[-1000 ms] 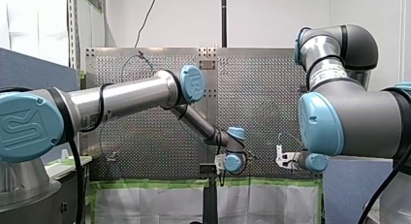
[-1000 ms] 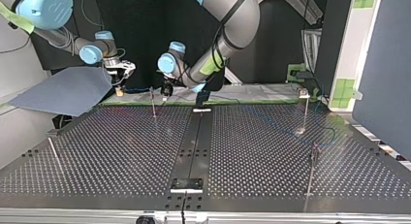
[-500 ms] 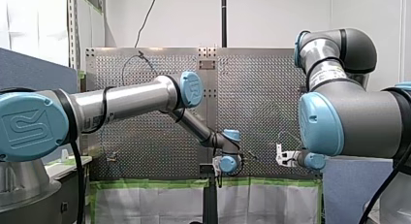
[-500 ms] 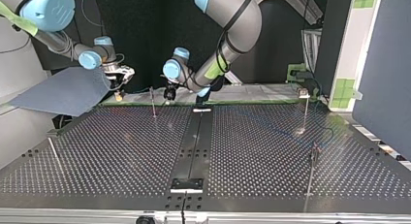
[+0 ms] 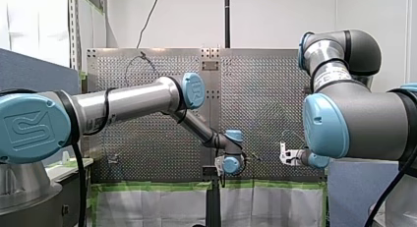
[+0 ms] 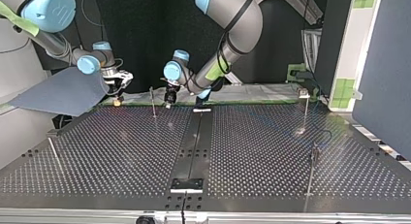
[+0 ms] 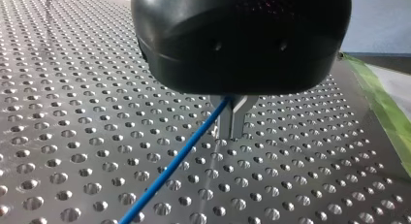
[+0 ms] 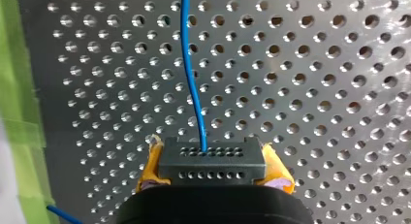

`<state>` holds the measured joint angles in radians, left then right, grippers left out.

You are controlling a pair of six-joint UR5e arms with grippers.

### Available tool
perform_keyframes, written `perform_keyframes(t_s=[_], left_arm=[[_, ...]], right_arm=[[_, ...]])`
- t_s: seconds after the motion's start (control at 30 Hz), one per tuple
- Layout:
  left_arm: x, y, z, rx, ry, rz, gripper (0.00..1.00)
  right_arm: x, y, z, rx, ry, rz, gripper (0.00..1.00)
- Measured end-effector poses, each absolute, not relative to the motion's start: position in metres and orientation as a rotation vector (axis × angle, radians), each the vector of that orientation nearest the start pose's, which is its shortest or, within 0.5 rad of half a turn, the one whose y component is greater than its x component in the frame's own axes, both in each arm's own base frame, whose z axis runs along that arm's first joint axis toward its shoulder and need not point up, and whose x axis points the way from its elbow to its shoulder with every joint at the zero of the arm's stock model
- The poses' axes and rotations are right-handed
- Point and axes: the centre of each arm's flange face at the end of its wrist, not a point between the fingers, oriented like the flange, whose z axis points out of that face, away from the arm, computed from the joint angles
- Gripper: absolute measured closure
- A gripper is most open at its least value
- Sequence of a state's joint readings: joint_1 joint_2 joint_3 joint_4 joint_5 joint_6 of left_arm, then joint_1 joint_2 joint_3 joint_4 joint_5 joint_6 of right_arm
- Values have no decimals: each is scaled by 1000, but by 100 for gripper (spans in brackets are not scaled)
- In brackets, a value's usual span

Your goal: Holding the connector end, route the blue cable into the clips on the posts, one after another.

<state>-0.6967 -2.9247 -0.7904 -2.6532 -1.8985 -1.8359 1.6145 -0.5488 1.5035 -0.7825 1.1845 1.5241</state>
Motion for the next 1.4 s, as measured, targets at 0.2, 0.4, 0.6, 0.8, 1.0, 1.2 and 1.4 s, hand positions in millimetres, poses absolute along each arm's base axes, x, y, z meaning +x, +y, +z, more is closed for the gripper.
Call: perform_keyframes(t_s=[0.2, 0.4, 0.6, 0.8, 1.0, 1.2, 1.4], left_arm=[[577, -610, -61, 100, 1655, -453, 100], [584, -610, -55, 91, 1641, -455, 100], [587, -608, -53, 85, 1638, -451, 100], [592, -603, -53, 81, 1636, -436, 87], [592, -602, -54, 89, 1641, -433, 56], [586, -601, -57, 123, 1677, -392, 18], [575, -604, -61, 174, 1715, -340, 0]], right_arm=[[201, -667, -42, 1638, -1067, 1458, 100], [201, -680, -34, 1618, -1059, 1480, 100], [198, -686, -41, 1620, -1069, 1476, 100], [194, -687, -48, 1644, -1075, 1447, 100], [194, -688, -48, 1648, -1076, 1444, 100], [194, -688, -49, 1650, -1079, 1444, 100], [193, -688, -50, 1649, -1081, 1444, 100]])
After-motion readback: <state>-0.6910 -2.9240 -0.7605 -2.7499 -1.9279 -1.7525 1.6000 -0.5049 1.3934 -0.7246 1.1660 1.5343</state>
